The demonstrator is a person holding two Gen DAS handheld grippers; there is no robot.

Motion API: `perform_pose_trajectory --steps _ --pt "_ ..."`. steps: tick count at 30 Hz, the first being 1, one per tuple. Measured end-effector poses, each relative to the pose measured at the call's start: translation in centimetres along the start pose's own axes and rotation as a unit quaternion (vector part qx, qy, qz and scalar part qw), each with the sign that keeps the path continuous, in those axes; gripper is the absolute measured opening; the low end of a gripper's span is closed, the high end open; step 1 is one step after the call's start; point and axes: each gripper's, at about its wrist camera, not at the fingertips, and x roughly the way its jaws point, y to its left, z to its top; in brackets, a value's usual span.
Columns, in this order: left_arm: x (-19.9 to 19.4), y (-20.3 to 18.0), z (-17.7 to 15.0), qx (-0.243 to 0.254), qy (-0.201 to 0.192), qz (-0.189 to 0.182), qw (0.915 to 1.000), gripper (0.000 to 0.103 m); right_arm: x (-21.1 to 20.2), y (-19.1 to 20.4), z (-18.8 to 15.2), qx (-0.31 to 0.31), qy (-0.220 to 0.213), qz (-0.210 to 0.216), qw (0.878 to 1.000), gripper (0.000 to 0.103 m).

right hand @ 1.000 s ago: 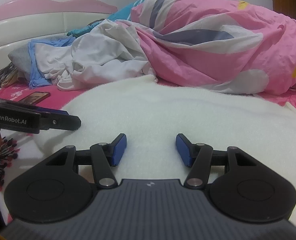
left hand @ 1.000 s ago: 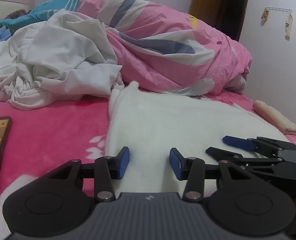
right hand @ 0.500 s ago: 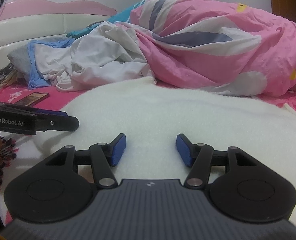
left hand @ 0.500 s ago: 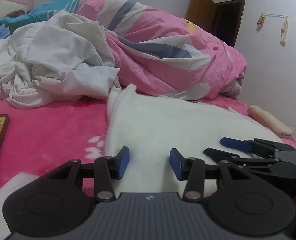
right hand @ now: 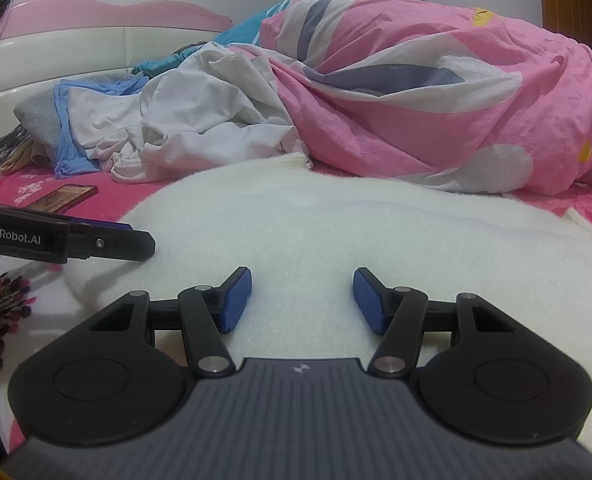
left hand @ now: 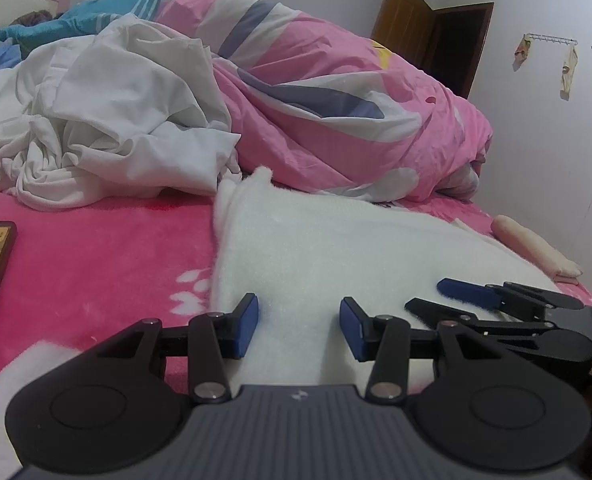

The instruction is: Fold clothes

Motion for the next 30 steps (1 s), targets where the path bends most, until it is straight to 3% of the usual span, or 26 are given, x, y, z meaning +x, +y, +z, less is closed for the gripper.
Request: perform_pose_trajectory --steps 17,30 --pt "0.2 -0.5 0.4 0.003 0.016 0.020 0.9997 0.047 -0.2 -0.3 0.0 0.006 -0.005 0.006 1.000 0.057" --pt "0.5 -2.0 1.0 0.028 0.040 0.060 0.9970 0.048 -1.2 0.0 1.0 -0.003 -0.010 -0.009 1.000 0.058"
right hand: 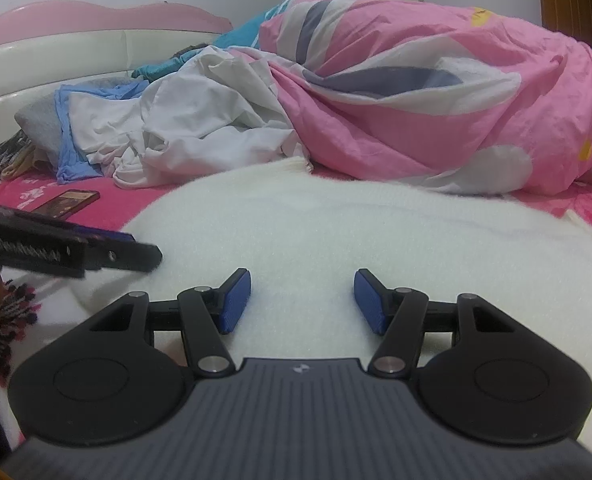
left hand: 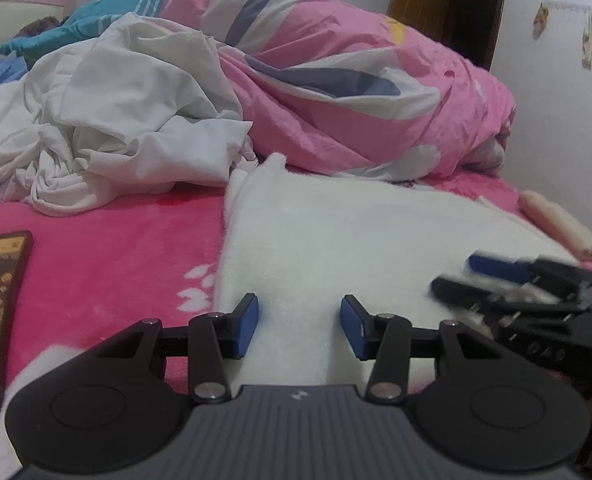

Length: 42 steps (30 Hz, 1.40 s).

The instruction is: Fold clothes

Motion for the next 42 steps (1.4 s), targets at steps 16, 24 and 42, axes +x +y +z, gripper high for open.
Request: perform_pose_trajectory --steps 16,24,42 --pt "2.5 -2.3 3.4 0.026 0.026 0.057 0.9977 0.049 -6.1 -9.3 -1.4 0.068 0.006 -0.100 0.993 0.050" --pt "3.0 -2.5 3.2 0.039 0.027 0.071 0.9963 0.050 -12.2 -18.6 -4.6 0.161 0.043 -0.193 0.967 0.041" --pt "3.2 -2.7 2.7 0.059 0.018 0.075 0.9953 0.052 -10.2 -10.5 -4.0 0.044 0.065 -0.116 0.990 0.039"
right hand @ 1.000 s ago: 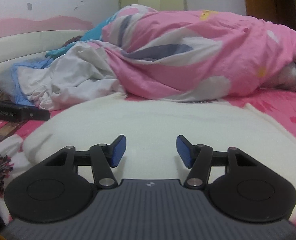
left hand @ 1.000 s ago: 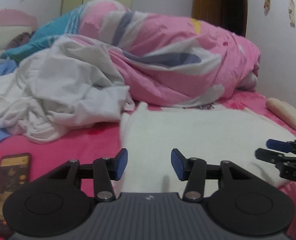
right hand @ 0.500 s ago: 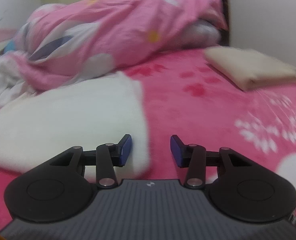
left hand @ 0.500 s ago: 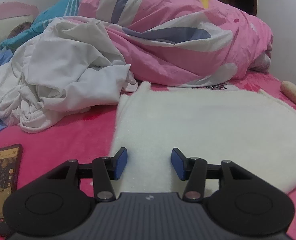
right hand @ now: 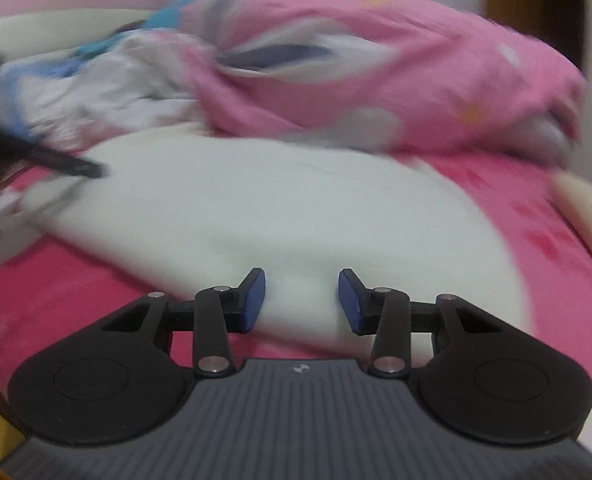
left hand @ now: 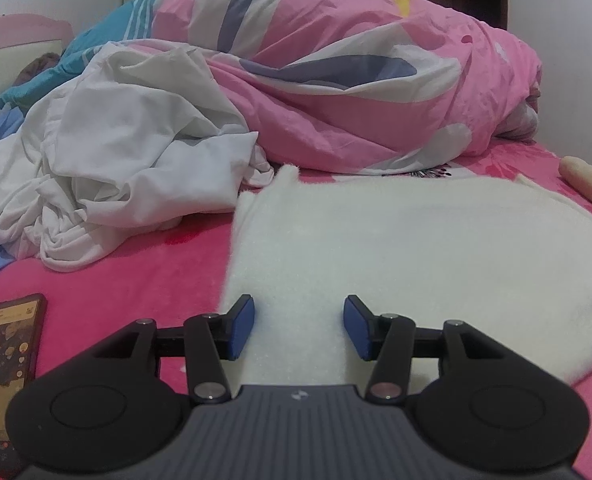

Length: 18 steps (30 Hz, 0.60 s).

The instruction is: Fold clothes

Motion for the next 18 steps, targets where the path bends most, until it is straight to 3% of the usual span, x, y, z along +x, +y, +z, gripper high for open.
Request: perform_pose_trajectory --steps 3,5,10,15,18 --pt "-0.1 0.1 -0.1 0.008 -0.005 -0.003 0.9999 0.052 -2.2 -3.7 -0.8 0.057 0.010 -0.026 0.998 0.037" --pt "-0.3 0.2 0.0 0.010 -0.006 -0.006 0.9999 0.052 -3.0 -3.7 -0.1 0.056 0.003 -0.040 0.998 0.039" --pt "-1.8 0.0 1.3 0.021 -0.024 -0.002 0.9995 0.052 0.0 1.2 3.4 0.016 -0.039 0.039 0.998 0.039" --pt "-1.0 -1.3 2.6 0.033 -0.031 -0.021 0.9987 0.052 5.0 7.5 5.5 -0.052 -0.042 0.115 0.991 0.037" --pt "1.0 -1.5 2.5 0.028 -0.007 -0.030 0.9992 0.052 6.5 7.3 5.1 -0.062 -0.023 0.098 0.993 0.037"
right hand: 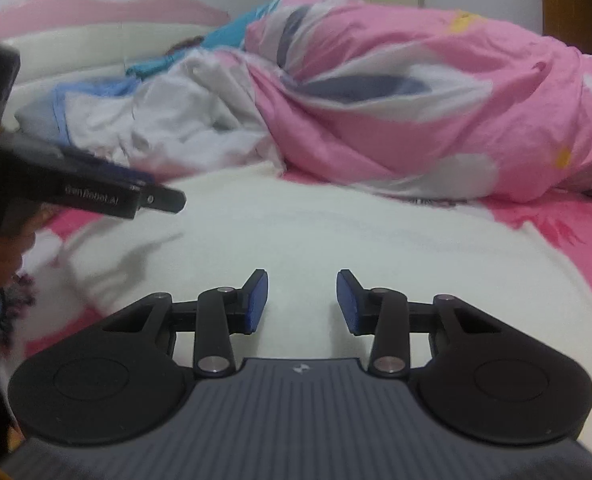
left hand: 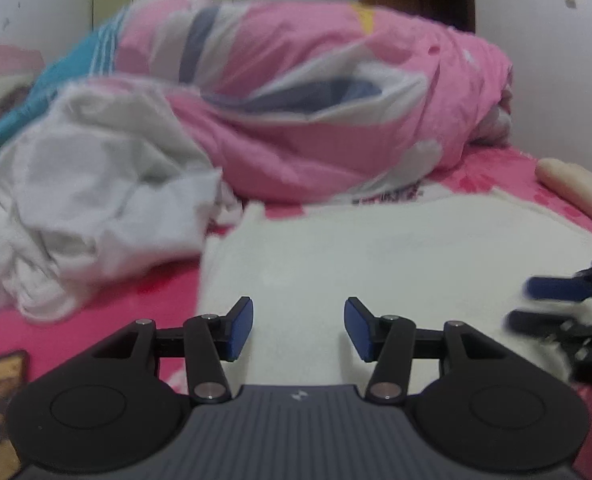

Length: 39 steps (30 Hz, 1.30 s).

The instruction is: Fold clothes

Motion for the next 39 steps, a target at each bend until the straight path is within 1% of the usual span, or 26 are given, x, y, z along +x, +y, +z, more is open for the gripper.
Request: perform_pose_trajectory --steps 1,3,5,6,8,9,10,11,14,15,18,19,20,22,24,27,29,31,32,34,37,39 --pt "0.5 0.3 -0.2 -0.012 0.011 -0.003 0.9999 0.051 -0.2 -1.0 -0.4 0.004 0.005 -0.015 1.000 0.037" --pt "0.9 1.4 -0.4 -0.037 0.013 -0.023 0.9990 0.051 -1.9 -4.4 -1.3 0.042 0.006 -0.048 0.998 0.037" --pt "1.0 2.1 -0.4 -0.052 0.014 -0.037 0.9978 0.051 -3.8 -7.7 -2.2 0.080 0.004 -0.081 0.993 0.036" --pt "1.1 2.2 -0.4 -0.056 0.014 -0.040 0.9975 0.051 -4.8 -9.3 -2.7 0.098 0.002 -0.097 0.990 0.036" --pt "1.2 2.1 -0.5 -0.053 0.013 -0.039 0.9978 0.051 -5.5 -11.3 -2.9 0.128 0.004 -0.111 0.986 0.034" --pt "1.3 2.0 -0.5 -0.052 0.013 -0.038 0.9979 0.052 -5.9 -12.2 -3.0 0.143 0.005 -0.116 0.983 0.036" --pt "1.3 2.0 -0.6 -0.050 0.012 -0.037 0.9980 0.052 -5.8 -12.1 -2.5 0.141 0.008 -0.128 0.982 0.037" --pt "1.4 1.9 -0.6 -0.048 0.012 -0.037 0.9981 0.052 -5.1 -11.5 -1.8 0.137 0.007 -0.119 0.983 0.038" --pt "1.4 1.6 -0.6 -0.042 0.011 -0.031 0.9986 0.053 -2.8 -9.5 0.6 0.124 0.000 -0.075 0.989 0.038" --pt "1.4 1.5 -0.6 -0.041 0.011 -0.029 0.9987 0.053 -1.5 -8.6 1.5 0.116 0.000 -0.052 0.992 0.037" --pt "1.5 1.5 -0.7 -0.040 0.011 -0.029 0.9987 0.053 2.8 -5.1 3.6 0.065 0.013 -0.005 0.998 0.037" --pt "1.5 1.5 -0.7 -0.040 0.011 -0.029 0.9987 0.053 4.0 -4.4 3.8 0.051 0.021 0.002 0.998 0.037" --pt "1.4 1.5 -0.7 -0.040 0.011 -0.030 0.9987 0.053 5.0 -4.2 3.8 0.044 0.033 -0.001 0.999 0.037" --pt "1.4 1.6 -0.8 -0.042 0.010 -0.033 0.9985 0.053 5.4 -5.5 3.5 0.055 0.041 -0.016 0.998 0.036" --pt "1.4 1.7 -0.8 -0.043 0.009 -0.036 0.9984 0.053 4.0 -8.5 2.6 0.085 0.041 -0.053 0.994 0.036" --pt "1.4 1.8 -0.9 -0.047 0.006 -0.038 0.9981 0.053 1.7 -13.0 1.0 0.130 0.043 -0.108 0.985 0.035" --pt "1.5 1.8 -0.9 -0.047 0.005 -0.039 0.9981 0.054 -0.2 -15.7 0.0 0.167 0.041 -0.132 0.976 0.035" --pt "1.6 1.7 -0.9 -0.046 0.005 -0.039 0.9982 0.054 -0.8 -16.7 -0.1 0.183 0.043 -0.140 0.972 0.035" --pt "1.5 1.7 -1.0 -0.045 0.005 -0.037 0.9983 0.054 -0.8 -16.6 0.2 0.182 0.043 -0.143 0.972 0.037" --pt "1.6 1.5 -0.9 -0.043 0.007 -0.032 0.9985 0.054 0.3 -15.2 1.6 0.160 0.039 -0.134 0.977 0.037" --pt "1.5 1.3 -0.9 -0.040 0.008 -0.027 0.9988 0.055 3.4 -12.3 3.7 0.145 0.026 -0.059 0.987 0.038" --pt "1.6 1.3 -0.9 -0.039 0.009 -0.027 0.9988 0.055 6.2 -10.0 4.7 0.111 0.043 -0.021 0.993 0.038"
